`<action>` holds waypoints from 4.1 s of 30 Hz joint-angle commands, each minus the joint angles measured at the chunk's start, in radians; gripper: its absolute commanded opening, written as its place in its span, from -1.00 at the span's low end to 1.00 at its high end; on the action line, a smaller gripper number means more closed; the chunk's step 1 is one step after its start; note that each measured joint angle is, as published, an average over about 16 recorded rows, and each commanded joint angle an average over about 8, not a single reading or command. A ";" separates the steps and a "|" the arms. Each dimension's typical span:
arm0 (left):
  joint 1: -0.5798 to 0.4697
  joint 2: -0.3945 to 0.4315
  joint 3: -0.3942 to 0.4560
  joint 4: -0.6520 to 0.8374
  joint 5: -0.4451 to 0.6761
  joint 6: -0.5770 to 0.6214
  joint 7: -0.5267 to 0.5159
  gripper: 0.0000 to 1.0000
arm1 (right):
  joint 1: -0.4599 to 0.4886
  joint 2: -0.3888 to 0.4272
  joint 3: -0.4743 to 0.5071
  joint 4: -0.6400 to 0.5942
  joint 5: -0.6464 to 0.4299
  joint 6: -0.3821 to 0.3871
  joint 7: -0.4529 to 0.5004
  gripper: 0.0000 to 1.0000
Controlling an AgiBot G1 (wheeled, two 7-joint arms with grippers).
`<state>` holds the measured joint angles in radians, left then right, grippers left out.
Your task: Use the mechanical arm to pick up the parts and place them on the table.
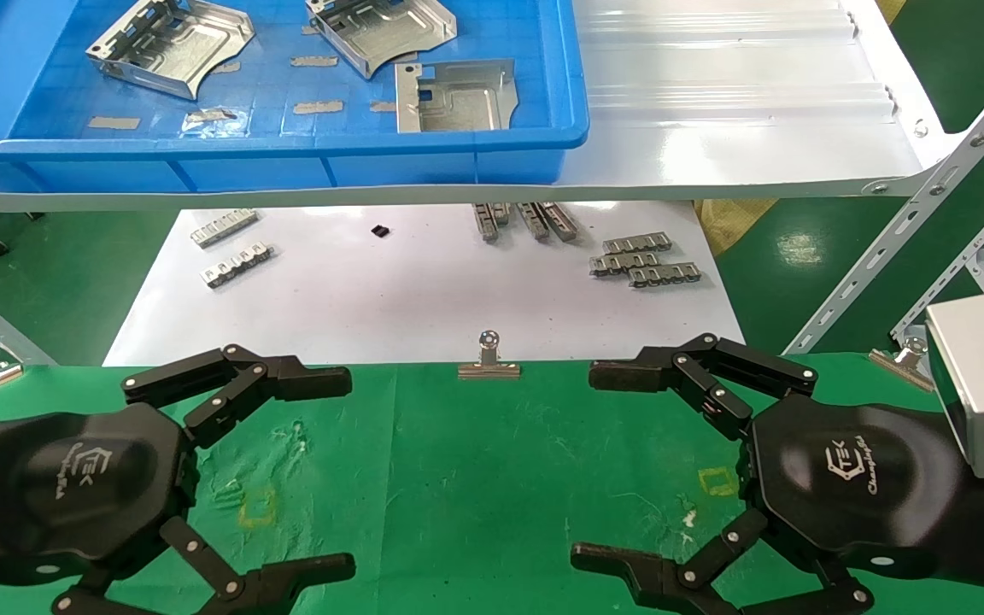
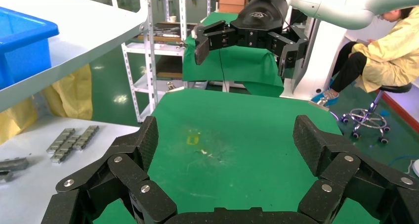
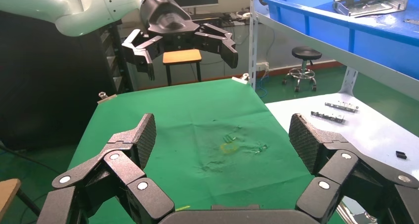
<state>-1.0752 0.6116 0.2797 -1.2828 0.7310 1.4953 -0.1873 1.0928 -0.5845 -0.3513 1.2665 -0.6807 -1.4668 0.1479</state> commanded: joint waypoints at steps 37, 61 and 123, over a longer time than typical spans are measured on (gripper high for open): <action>0.000 0.000 0.000 0.000 0.000 0.000 0.000 1.00 | 0.000 0.000 0.000 0.000 0.000 0.000 0.000 -1.00; 0.000 0.000 0.000 0.000 0.000 0.000 0.000 1.00 | 0.000 0.000 0.000 0.000 0.000 0.000 0.000 -1.00; -0.948 0.743 0.295 1.219 0.633 -0.893 0.218 -1.00 | 0.000 0.000 -0.001 0.000 0.000 0.000 0.000 1.00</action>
<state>-2.0256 1.3545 0.5739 -0.0659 1.3628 0.6094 0.0349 1.0931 -0.5843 -0.3521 1.2662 -0.6803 -1.4667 0.1475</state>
